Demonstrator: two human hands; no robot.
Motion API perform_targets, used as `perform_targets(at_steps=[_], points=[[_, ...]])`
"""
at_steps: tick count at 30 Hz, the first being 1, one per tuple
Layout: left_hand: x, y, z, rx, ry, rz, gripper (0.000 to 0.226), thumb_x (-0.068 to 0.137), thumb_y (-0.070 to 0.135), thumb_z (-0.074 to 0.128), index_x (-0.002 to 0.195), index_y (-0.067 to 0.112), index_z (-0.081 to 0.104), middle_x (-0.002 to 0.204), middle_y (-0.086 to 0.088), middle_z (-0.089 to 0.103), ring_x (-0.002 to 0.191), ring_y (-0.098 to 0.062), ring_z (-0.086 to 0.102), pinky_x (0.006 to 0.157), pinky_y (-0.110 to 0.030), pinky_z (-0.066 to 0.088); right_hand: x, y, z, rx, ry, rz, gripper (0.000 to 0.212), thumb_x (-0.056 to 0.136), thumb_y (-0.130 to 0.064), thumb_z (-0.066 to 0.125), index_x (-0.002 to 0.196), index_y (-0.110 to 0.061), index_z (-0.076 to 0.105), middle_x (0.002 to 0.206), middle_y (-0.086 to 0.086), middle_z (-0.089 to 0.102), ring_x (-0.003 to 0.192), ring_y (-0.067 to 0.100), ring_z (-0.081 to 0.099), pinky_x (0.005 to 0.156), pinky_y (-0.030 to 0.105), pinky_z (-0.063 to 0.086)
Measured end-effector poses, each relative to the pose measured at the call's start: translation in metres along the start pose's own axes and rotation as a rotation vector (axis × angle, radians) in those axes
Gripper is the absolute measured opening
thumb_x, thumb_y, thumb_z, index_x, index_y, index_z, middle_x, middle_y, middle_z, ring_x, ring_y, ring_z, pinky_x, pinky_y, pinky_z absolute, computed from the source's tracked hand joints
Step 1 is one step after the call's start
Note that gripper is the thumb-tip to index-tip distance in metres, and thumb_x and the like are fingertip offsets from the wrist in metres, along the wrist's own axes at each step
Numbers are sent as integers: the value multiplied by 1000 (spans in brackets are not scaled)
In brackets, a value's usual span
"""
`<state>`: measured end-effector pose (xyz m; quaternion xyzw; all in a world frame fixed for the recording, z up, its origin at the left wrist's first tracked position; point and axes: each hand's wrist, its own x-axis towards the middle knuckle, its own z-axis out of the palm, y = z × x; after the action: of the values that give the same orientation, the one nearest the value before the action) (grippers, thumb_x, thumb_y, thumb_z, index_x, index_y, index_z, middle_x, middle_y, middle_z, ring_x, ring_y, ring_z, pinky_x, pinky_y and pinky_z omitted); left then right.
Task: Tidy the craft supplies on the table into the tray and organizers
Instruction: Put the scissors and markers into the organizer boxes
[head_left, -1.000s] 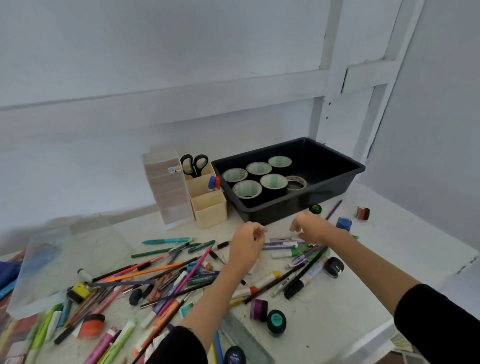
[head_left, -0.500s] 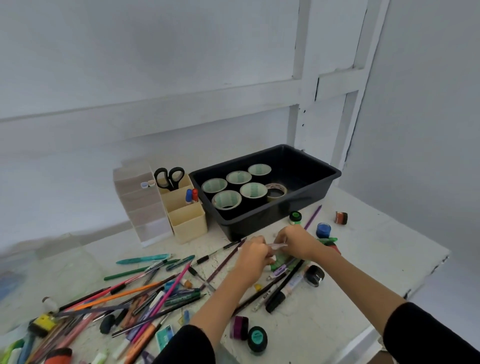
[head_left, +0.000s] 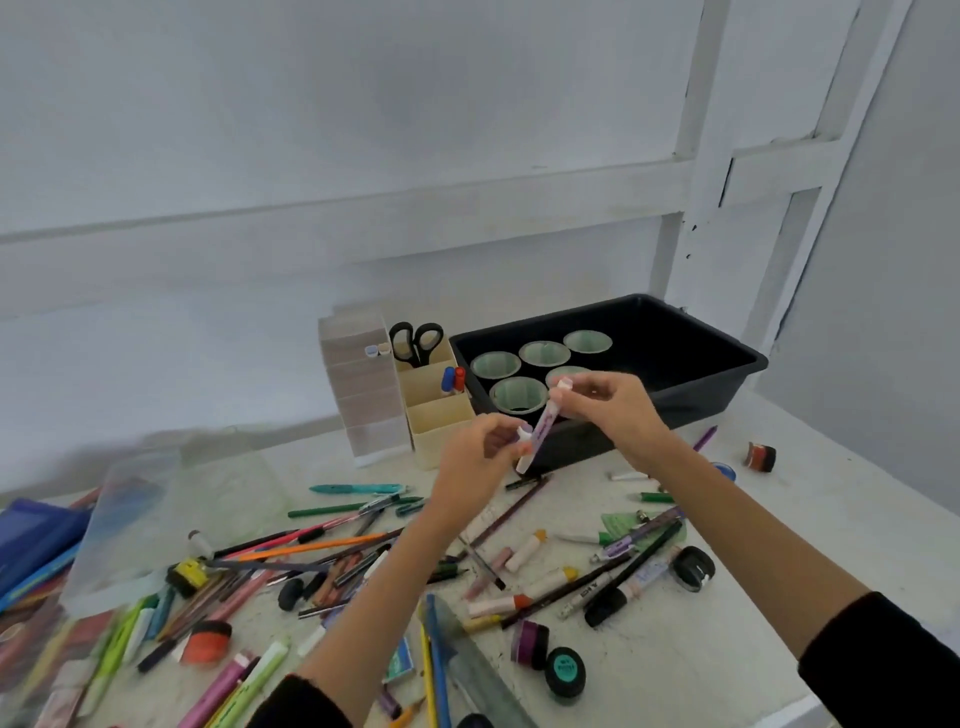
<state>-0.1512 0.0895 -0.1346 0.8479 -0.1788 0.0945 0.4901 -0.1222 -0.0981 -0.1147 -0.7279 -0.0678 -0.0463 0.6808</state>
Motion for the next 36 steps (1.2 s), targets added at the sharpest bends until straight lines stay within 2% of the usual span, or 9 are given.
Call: perform_targets(at_steps=[2,7,12,14,19,24,26,31,36], points=[[2,2,-27,-53,109,-43,14,88,11,63,99,19,62,85,7,61,79,-1,57,71,-7,46,14,-12,21,78,25,-10,21,83,-9,68,103,-5,68,94,12,71,89,24,69,84,33,56],[15,0,-92,-74,415,-68,17,89,1,58,105,8,59,79,6,57,66,7,55,62,-4,44,45,-47,77,108,-20,-102,25,84,-6,66,108,1,65,95,14,70,83,19,70,75,27,58],[28,-5,-145,-27,652,20,20,88,-2,55,105,6,61,96,-1,62,74,4,57,67,-9,47,73,-72,130,51,-18,-301,20,82,-6,70,102,-1,67,91,15,71,82,23,70,78,36,58],[34,-5,-160,-49,698,41,18,89,-2,55,103,7,60,100,-2,63,78,2,58,68,-8,44,79,-80,147,31,8,-387,19,82,-5,69,101,0,67,89,13,70,81,21,70,79,34,58],[48,-13,-176,-77,699,87,15,89,-3,55,96,10,56,103,-1,62,83,-8,59,69,-7,44,95,-78,178,-76,-2,-485,11,82,-5,68,92,-3,68,86,9,71,81,18,69,81,30,56],[58,-29,-171,-44,630,97,16,89,-3,55,95,12,55,103,-3,62,88,-13,60,72,-7,44,103,-54,190,-262,-76,-537,8,83,1,65,91,-2,67,84,8,70,69,-7,63,72,8,49],[60,-35,-169,-39,609,98,17,89,-3,54,96,12,55,101,-4,62,89,-13,60,73,-9,45,105,-45,192,-332,-101,-573,9,84,4,62,91,1,66,83,10,70,65,-10,61,67,3,45],[65,-49,-170,29,547,106,19,88,-6,53,97,11,57,96,1,60,86,-9,60,73,-8,46,113,-32,199,-556,-203,-590,10,86,1,60,94,1,66,89,12,70,74,15,61,67,7,42],[67,-57,-169,122,458,81,21,86,-11,50,97,6,57,93,-1,58,82,-8,58,71,-5,44,114,-22,206,-676,-252,-594,13,90,-4,55,97,-2,67,89,10,68,76,17,56,74,22,43]])
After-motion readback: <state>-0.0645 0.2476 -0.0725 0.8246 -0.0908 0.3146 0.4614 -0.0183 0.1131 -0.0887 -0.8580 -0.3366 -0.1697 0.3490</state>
